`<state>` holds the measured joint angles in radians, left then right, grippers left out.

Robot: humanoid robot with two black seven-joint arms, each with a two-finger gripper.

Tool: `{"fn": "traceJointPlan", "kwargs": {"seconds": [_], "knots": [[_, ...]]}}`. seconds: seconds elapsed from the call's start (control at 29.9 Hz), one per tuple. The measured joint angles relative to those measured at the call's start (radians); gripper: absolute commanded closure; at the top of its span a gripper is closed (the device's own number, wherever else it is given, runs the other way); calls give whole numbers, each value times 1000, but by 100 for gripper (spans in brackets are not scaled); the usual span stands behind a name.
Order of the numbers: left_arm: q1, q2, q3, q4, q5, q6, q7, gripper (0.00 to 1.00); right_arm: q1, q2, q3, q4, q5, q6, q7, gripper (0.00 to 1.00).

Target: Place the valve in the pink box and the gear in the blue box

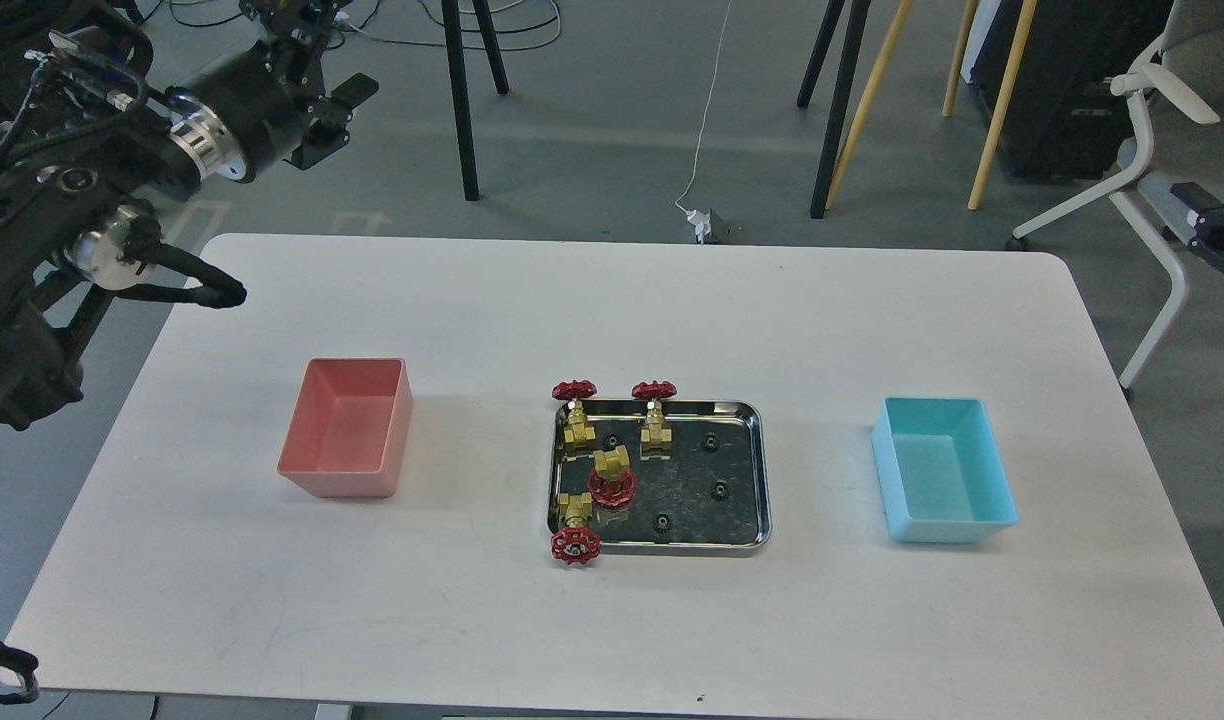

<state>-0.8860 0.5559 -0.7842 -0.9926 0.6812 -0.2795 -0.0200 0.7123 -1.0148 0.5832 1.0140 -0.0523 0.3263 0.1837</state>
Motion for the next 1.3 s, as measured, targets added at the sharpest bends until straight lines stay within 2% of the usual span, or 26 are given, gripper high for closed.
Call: {"fn": "traceJointPlan", "kwargs": {"seconds": [0.1,0.27,0.5,0.63,0.7,0.9,1.0,1.17,1.3], "knots": [[-3,3,-2,0,2,4,-11,0,7,0,0,0,-2,2,-2,1],[-10,6,-21,7,-7,1,-75,0,11,0,1,-3,-3,3,4,1],[-8,-6,-103,111,-103,-52,-105,0,13,7,6,-7,-6,5,10,1],[-11,-39,-106,139,-118,-86,-202,0,13,14,9,-9,-6,-5,11,1],[-14,-73,-105,150,-119,-90,-227,0,16,24,9,-6,-6,-25,5,1],[-28,-107,-94,159,-109,-7,-216,0,45,31,4,-6,-6,-51,-1,1],[-33,-93,-89,156,-95,-3,-216,0,49,25,3,-8,-6,-50,-7,1],[-38,-53,-37,142,-34,-62,-218,0,87,19,3,-3,-20,-45,-63,1],[-70,-11,21,121,111,-134,-225,0,166,6,0,-8,-121,-30,-137,1]]}}
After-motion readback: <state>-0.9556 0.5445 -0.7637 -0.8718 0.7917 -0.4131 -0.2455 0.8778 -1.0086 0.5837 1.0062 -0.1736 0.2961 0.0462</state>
